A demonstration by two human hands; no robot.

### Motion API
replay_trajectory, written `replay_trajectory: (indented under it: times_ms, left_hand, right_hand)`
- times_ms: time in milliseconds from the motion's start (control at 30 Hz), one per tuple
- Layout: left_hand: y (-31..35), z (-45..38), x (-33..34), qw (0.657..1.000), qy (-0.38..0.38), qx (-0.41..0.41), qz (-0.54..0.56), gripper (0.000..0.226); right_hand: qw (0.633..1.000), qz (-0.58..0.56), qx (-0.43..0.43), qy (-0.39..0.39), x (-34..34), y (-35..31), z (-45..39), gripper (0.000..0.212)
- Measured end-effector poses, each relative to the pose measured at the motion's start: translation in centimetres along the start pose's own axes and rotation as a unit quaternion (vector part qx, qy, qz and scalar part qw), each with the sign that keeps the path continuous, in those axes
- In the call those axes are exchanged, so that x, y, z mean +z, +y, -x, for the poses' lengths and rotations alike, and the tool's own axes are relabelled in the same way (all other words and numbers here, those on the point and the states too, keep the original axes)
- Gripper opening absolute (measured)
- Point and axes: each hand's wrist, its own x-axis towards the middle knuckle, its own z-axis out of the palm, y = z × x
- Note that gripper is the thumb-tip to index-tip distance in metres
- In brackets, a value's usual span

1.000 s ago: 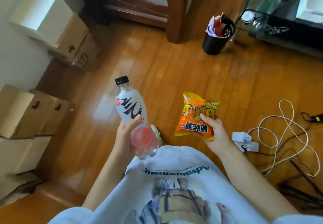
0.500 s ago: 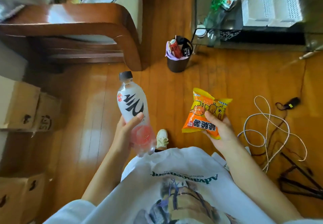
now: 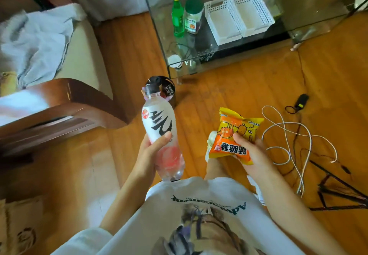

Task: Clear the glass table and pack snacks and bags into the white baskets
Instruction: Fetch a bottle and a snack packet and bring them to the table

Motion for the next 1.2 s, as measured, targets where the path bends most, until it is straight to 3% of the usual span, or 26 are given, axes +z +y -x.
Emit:
replay_trajectory:
  times_ms: [233, 400, 567, 700, 867, 1067, 1200]
  left_hand:
    - [5.0, -9.8, 9.4, 0.999, -0.021, 0.041, -0.027, 0.061]
    - [8.6, -14.0, 13.1, 0.997, -0.004, 0.071, -0.028, 0.049]
    - [11.6, -17.6, 13.9, 0.997, 0.025, 0.071, -0.010, 0.099]
    - [13.5, -21.5, 13.8, 0.997, 0.038, 0.071, 0.002, 0.106]
    - [16.6, -28.0, 13.1, 0.996, 0.051, 0.074, -0.002, 0.104]
    - [20.4, -36.3, 10.8, 0.996, 0.065, 0.043, -0.038, 0.077]
    - [22.0, -41.3, 9.3, 0.995, 0.079, 0.016, -0.060, 0.083]
  right_hand:
    - [0.999, 0.012, -0.010, -0.030, -1.1, -11.5, -8.4, 0.033]
    - [0.997, 0.063, 0.004, -0.044, -0.7, -17.8, -13.7, 0.042]
    - [0.993, 0.099, 0.027, -0.058, 0.8, -21.6, -18.3, 0.047]
    - [0.992, 0.105, 0.031, -0.070, 2.8, -24.1, -21.9, 0.045]
    - [0.991, 0.112, 0.032, -0.073, 6.6, -27.5, -27.3, 0.033]
    - [0.990, 0.117, 0.042, -0.070, 12.0, -31.1, -34.2, 0.045]
    - [0.986, 0.143, 0.055, -0.059, 15.0, -31.0, -39.2, 0.056]
